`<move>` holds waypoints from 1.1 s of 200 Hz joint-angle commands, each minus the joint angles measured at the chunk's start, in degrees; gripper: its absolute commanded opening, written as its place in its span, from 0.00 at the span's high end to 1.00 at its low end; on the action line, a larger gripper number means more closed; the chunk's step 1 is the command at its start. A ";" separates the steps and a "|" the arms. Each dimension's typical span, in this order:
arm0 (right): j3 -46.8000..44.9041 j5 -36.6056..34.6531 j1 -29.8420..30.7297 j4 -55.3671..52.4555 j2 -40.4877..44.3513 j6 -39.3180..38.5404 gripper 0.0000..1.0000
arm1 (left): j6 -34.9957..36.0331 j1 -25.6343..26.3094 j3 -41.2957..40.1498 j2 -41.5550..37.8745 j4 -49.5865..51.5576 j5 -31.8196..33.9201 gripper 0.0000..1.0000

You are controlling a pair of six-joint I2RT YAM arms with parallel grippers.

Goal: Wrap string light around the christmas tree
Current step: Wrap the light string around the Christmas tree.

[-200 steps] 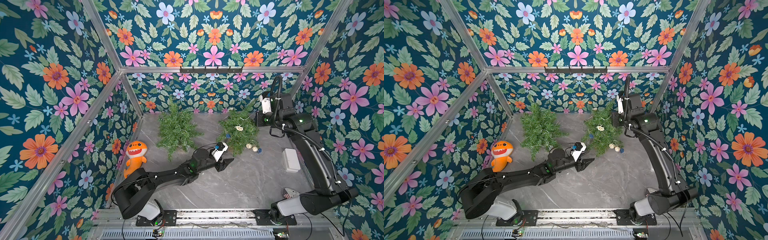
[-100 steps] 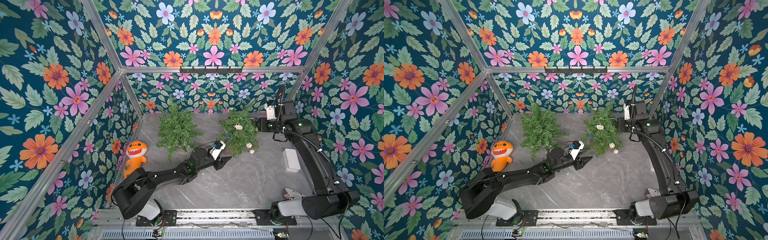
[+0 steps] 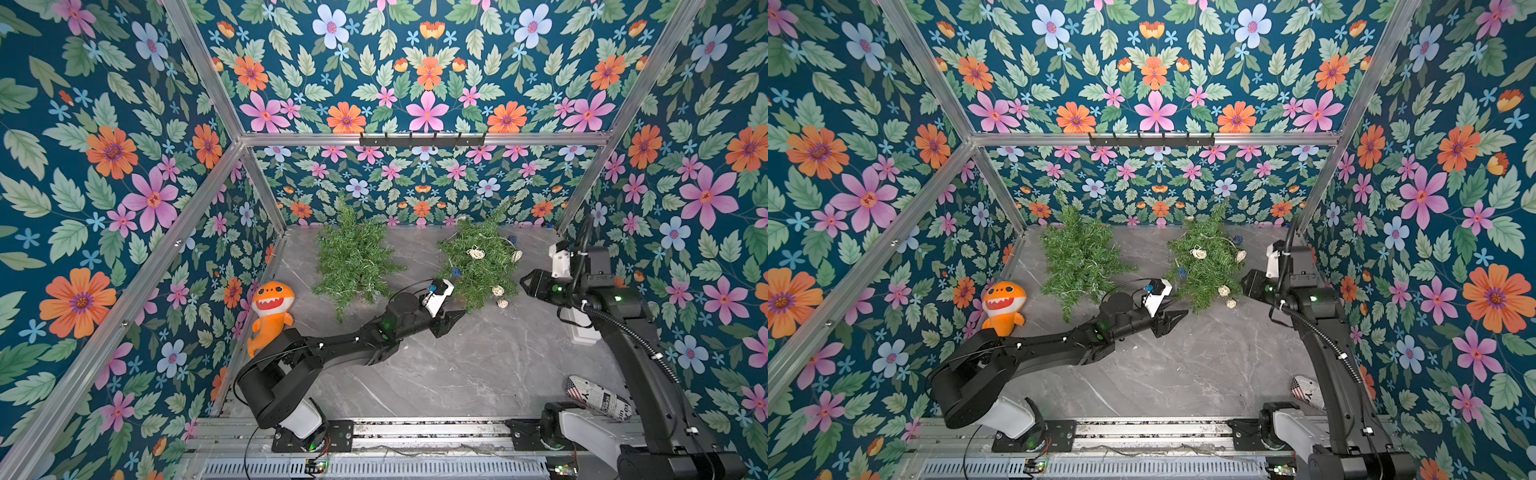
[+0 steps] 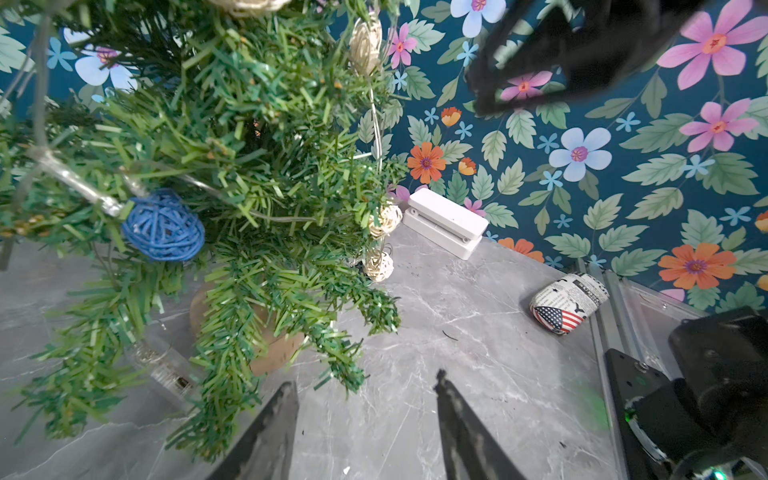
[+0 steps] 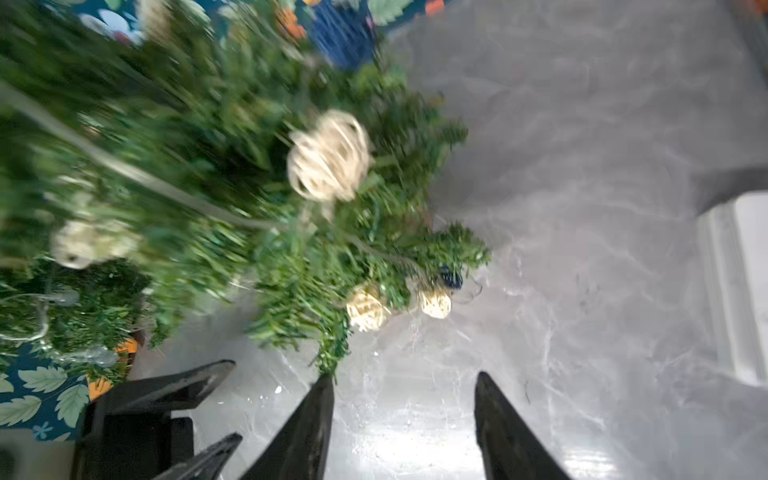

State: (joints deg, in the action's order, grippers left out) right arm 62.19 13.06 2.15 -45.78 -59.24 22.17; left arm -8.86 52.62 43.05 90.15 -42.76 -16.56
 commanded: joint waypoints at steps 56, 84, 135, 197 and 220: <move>-26.47 6.03 -0.10 41.33 8.34 -0.88 0.53 | -2.83 0.20 2.04 1.47 -0.58 0.60 0.47; -25.43 5.48 -0.13 44.36 4.46 -4.19 0.60 | -3.89 0.29 2.08 1.83 -0.84 0.93 0.47; -24.42 5.49 -0.13 49.99 -2.34 -5.56 0.73 | -3.01 0.29 1.69 0.85 0.55 2.05 0.48; -26.83 4.85 -0.06 56.61 -6.66 -5.67 0.75 | -3.14 0.29 1.68 0.75 1.39 2.19 0.48; -26.16 2.26 -0.07 52.43 -5.03 -5.87 0.91 | -3.25 0.20 1.82 -0.08 2.32 2.93 0.48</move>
State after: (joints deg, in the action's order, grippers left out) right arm 35.29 17.69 2.04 6.74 -65.73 17.19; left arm -12.05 52.93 44.64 90.91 -41.23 -14.52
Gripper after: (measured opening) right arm 0.154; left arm 0.522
